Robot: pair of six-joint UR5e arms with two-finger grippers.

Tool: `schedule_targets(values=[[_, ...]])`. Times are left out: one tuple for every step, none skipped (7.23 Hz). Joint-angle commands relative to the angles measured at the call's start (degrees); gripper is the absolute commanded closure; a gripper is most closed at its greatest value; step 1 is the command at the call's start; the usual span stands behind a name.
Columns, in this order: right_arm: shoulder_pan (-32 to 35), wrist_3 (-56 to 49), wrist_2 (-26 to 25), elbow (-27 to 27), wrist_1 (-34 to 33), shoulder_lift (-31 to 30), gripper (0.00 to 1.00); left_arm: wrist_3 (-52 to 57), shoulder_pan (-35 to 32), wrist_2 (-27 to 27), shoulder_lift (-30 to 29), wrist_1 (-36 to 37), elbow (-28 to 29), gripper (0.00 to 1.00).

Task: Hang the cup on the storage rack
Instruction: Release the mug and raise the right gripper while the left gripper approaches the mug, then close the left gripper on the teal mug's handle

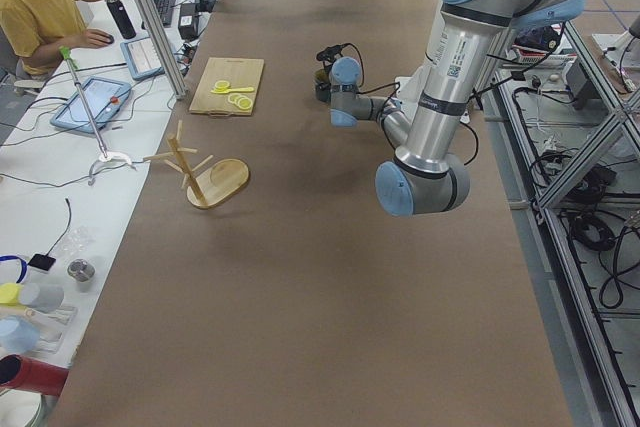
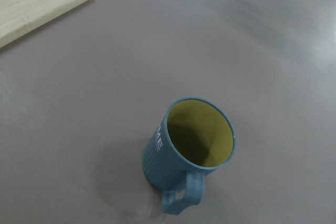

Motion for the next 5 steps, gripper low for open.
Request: schedule_targets(values=[[1.69,-3.25,-0.08,-0.44,0.04,-1.02,0.0,0.5,1.28,2.18,-0.5,-8.49,5.19,0.04],[1.69,-3.25,-0.16,-0.44,0.04,-1.02,0.0,1.72,1.28,2.18,-0.5,-8.7,5.48,0.04],[2.04,-3.34,-0.51,-0.61,0.04,-1.45,0.0,7.39,1.28,2.18,-0.85,-8.7,6.09,0.04],[2.39,-3.43,-0.16,-0.61,0.22,-1.98,0.0,8.49,1.28,2.18,-1.37,-8.79,6.97,0.05],[2.39,-3.43,-0.42,-0.7,0.31,-2.07,0.0,8.59,1.28,2.18,-1.55,-8.53,7.67,0.09]])
